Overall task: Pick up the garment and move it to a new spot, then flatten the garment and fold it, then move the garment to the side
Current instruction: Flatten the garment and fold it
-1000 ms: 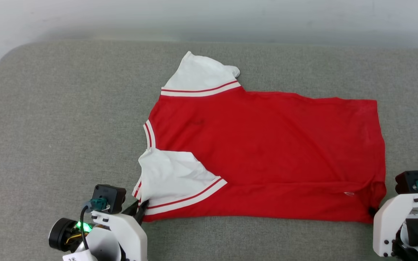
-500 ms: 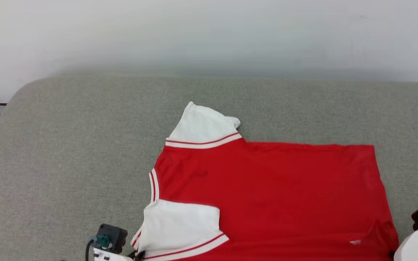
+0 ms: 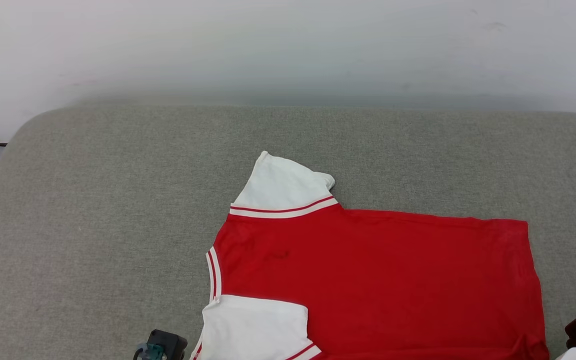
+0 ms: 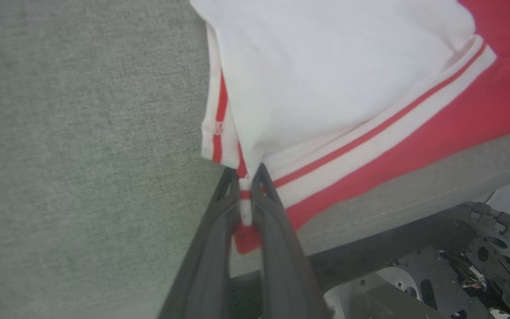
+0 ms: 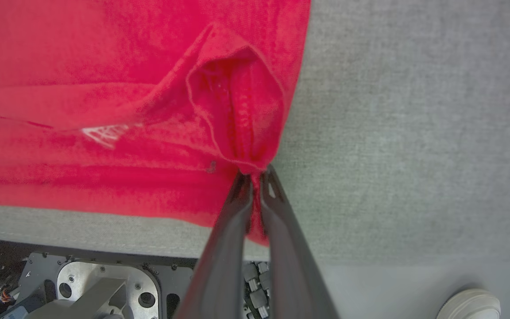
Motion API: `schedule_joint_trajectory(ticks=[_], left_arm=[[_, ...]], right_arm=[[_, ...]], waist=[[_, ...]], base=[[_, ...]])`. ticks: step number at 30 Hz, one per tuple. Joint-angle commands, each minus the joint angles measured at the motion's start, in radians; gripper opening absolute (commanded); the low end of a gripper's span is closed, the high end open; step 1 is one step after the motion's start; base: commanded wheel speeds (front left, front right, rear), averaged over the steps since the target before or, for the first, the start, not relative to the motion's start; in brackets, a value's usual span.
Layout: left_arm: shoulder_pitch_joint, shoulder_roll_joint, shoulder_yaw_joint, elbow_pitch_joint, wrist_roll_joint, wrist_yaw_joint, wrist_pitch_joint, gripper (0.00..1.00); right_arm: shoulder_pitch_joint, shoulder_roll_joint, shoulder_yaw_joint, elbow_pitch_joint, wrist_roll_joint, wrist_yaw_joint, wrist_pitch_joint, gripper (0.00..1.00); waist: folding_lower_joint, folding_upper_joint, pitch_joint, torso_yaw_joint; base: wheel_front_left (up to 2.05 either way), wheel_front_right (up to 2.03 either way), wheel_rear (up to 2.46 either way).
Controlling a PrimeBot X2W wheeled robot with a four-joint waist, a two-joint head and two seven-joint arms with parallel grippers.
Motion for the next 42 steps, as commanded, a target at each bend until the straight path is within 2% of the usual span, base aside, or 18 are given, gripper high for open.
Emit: schedule_joint_trajectory(ticks=[1,7,8,9,10,15,19,24,27,33,34,38,42], left_arm=[[-0.016,-0.002,0.000,0.013,0.000,-0.004,-0.008,0.00],[-0.033,-0.007,-0.006,0.048,0.005,-0.009,-0.003,0.00],[-0.035,-0.008,-0.006,0.051,0.004,-0.009,-0.003,0.07],[-0.036,-0.006,-0.007,0.053,0.006,-0.007,-0.003,0.78],[-0.037,-0.004,-0.006,0.053,0.009,-0.004,-0.003,1.00],[-0.048,0.009,0.012,0.017,0.022,0.023,-0.025,1.00],[-0.070,0.046,0.041,-0.057,0.046,0.043,-0.041,1.00],[-0.158,0.108,0.068,-0.162,0.081,0.029,-0.009,1.00],[-0.256,0.139,0.073,-0.194,0.093,-0.012,0.045,1.00],[-0.506,0.159,0.062,-0.162,0.052,-0.166,0.214,1.00],[-0.506,0.159,0.062,-0.162,0.052,-0.166,0.214,1.00],[-0.674,0.132,0.061,-0.064,0.002,-0.250,0.326,1.00],[-0.825,0.099,0.055,0.066,-0.032,-0.296,0.426,1.00]], right_arm=[[-0.012,0.004,0.000,0.014,-0.008,-0.002,-0.009,0.00],[-0.034,0.007,0.010,0.047,-0.010,-0.002,-0.037,0.00],[-0.038,0.006,0.010,0.051,-0.011,-0.002,-0.042,0.00],[-0.043,0.002,0.011,0.049,-0.019,-0.002,-0.059,0.63],[-0.047,0.002,0.005,0.052,-0.021,-0.002,-0.067,1.00],[-0.054,-0.011,0.024,0.028,-0.005,-0.002,-0.080,1.00],[-0.067,-0.025,0.025,-0.031,0.008,-0.002,-0.085,1.00],[-0.099,-0.034,0.032,-0.149,0.010,-0.002,-0.068,1.00],[-0.129,-0.040,0.047,-0.228,0.007,-0.002,-0.047,1.00],[-0.187,-0.036,0.076,-0.374,0.017,-0.002,0.007,1.00],[-0.187,-0.036,0.076,-0.374,0.017,-0.002,0.007,1.00],[-0.217,-0.021,0.099,-0.446,0.011,-0.002,0.027,1.00],[-0.249,-0.009,0.129,-0.484,0.004,-0.002,0.028,1.00]], waist=[[0.0001,0.0000,0.009,-0.003],[0.0001,0.0000,0.021,-0.001],[0.0001,0.0000,0.020,0.000],[0.0001,0.0000,0.019,0.000],[0.0001,0.0000,0.018,0.000],[0.0001,0.0000,0.011,-0.001],[0.0001,0.0000,0.009,-0.010],[0.0001,0.0000,0.041,-0.040],[0.0001,0.0000,0.081,-0.066],[0.0001,0.0000,0.176,-0.127],[0.0001,0.0000,0.176,-0.127],[0.0001,0.0000,0.242,-0.166],[0.0001,0.0000,0.301,-0.200]], base=[[0.00,0.00,0.00],[0.00,0.00,0.00],[0.00,0.00,0.00],[0.00,0.00,0.00],[0.00,0.00,0.00],[0.00,0.00,0.00],[0.00,0.00,0.00],[0.00,0.00,0.00],[0.00,0.00,0.00],[0.00,0.00,0.00],[0.00,0.00,0.00],[0.00,0.00,0.00],[0.00,0.00,0.00]])
